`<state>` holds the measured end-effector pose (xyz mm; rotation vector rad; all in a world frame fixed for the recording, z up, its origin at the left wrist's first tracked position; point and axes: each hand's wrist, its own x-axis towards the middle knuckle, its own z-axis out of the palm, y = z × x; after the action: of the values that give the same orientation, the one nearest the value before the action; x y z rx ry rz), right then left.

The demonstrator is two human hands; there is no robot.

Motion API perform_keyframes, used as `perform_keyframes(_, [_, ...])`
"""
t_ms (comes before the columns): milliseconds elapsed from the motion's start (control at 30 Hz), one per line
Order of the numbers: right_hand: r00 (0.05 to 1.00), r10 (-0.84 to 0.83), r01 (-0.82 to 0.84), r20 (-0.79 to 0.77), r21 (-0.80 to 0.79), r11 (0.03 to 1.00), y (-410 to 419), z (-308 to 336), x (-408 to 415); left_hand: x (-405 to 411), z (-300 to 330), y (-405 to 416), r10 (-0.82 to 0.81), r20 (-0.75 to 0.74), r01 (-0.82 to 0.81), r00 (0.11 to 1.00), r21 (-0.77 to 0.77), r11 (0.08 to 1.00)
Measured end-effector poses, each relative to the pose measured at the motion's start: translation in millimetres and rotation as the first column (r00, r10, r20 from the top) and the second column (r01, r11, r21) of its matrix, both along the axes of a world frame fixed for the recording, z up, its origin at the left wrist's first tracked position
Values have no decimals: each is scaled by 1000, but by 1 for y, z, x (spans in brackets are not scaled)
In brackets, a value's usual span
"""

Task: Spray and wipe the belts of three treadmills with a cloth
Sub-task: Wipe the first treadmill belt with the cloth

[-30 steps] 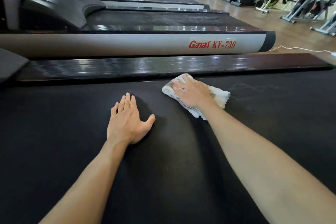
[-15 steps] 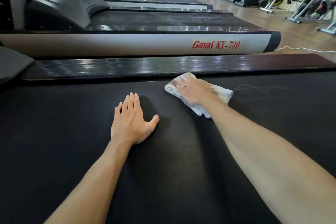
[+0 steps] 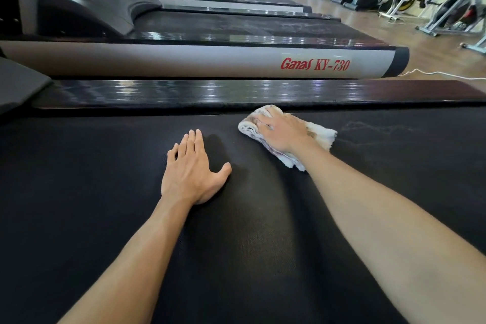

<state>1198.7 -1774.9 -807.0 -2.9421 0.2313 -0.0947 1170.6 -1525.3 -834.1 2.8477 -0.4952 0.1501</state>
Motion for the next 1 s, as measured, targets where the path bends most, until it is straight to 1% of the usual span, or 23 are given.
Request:
perform_keyframes(67, [1000, 3, -3, -11, -3, 1000, 22, 1, 16, 0, 0, 0, 5, -13, -6, 1000, -10, 1000])
perform_keyframes(200, [987, 156, -157, -30, -54, 986, 57, 3, 14, 0, 2, 0, 11, -32, -11, 999, -17, 1000])
perform_keyframes(267, [965, 258, -259, -38, -29, 965, 54, 1, -2, -1, 4, 0, 7, -39, -8, 999, -11, 1000])
perform_keyframes(333, [948, 316, -316, -35, 4, 949, 38, 1, -23, -2, 3, 1, 14, -33, -14, 999, -1, 1000])
perform_keyframes(400, [956, 294, -294, -17, 2, 956, 16, 3, -43, -2, 2, 1, 16, -29, -16, 999, 4, 1000])
perform_keyframes(467, [972, 233, -233, -20, -20, 972, -9, 6, -51, -1, 2, 1, 18, -29, -17, 999, 6, 1000])
perform_keyframes(567, [995, 90, -91, -31, -24, 996, -34, 5, -29, -2, 4, 0, 25, -26, -25, 999, 14, 1000])
perform_keyframes(667, [997, -69, 69, -33, -6, 998, -25, 4, 3, -3, 5, -3, 22, -23, -22, 999, 29, 999])
perform_keyframes(700, [997, -70, 70, -39, -6, 998, -16, 3, 9, -4, 6, -3, 24, -23, -24, 999, 30, 999])
perform_keyframes(733, [999, -36, 36, -38, -18, 999, -6, 2, 10, -3, 6, -3, 26, -23, -25, 999, 25, 999])
perform_keyframes(800, [997, 73, -75, -33, -39, 996, 9, 1, -4, -2, 5, -2, 26, -27, -25, 999, 26, 999])
perform_keyframes(867, [980, 193, -193, -40, 9, 981, 4, 5, -27, -3, 6, -1, 24, -39, -23, 999, 37, 999])
perform_keyframes(900, [975, 221, -219, -35, 52, 974, -5, 7, -39, -3, 7, -1, 25, -38, -23, 999, 37, 999])
perform_keyframes(933, [974, 224, -220, -28, 99, 970, -17, 9, -50, -4, 7, -1, 28, -35, -26, 999, 36, 999])
perform_keyframes(1000, [990, 143, -139, -17, 141, 980, -46, 12, -61, -5, 7, -1, 26, -40, -24, 999, 32, 999])
